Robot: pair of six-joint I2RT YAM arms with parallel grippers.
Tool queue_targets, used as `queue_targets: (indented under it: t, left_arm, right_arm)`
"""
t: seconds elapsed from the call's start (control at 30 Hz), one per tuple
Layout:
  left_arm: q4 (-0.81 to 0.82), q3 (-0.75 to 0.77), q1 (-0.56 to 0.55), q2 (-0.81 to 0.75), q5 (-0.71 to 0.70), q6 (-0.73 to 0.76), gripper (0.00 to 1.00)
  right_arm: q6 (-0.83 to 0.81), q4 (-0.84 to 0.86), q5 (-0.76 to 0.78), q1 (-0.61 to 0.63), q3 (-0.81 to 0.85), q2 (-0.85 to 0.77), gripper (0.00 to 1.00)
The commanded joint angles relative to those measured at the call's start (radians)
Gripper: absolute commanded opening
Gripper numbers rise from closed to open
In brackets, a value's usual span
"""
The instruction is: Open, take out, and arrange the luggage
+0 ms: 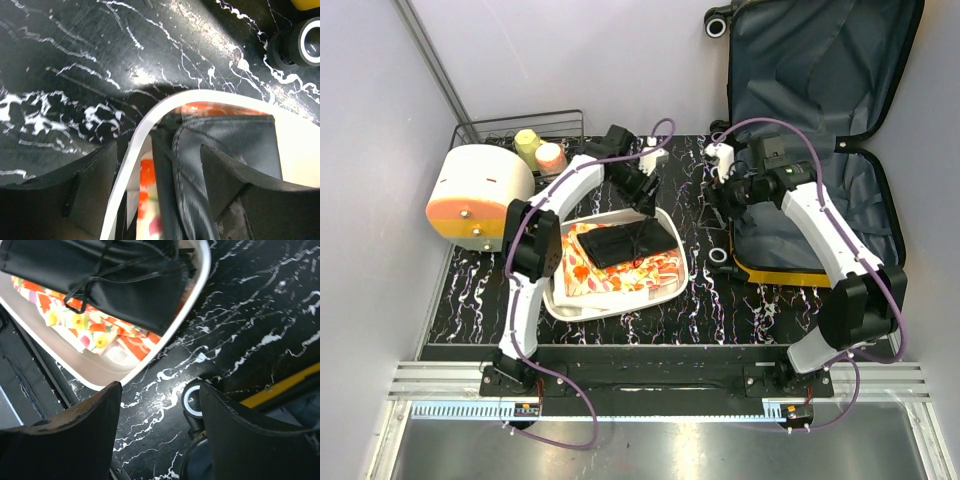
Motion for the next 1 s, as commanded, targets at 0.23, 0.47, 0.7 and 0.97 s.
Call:
queue_targets:
  t: [0.23, 0.47, 0.7, 0.97]
  left_arm:
    - [0.098, -0.003, -0.090, 0.085, -0.018, 0.088, 0.46]
    - [0.041, -0.190, -0.094, -0.065, -0.038, 0.209, 0.02]
    - [0.035, -0.416, -0.093, -0.241, -0.040, 0.339, 0.00]
    - [-0.088, -0.290, -0.033, -0.199, 0.008, 0.587, 0.00]
  right_arm:
    - [0.034, 0.012, 0.042, -0.050, -0.012, -0.072, 0.72]
    - [0.016, 0.012, 0.041, -0.058, -0.014, -0.064, 0.72]
    - [0.022, 0.024, 0.027, -0.058, 0.004, -0.033, 0.72]
    - [0.054, 0.023, -0.002, -0.060, 0.035, 0.019, 0.72]
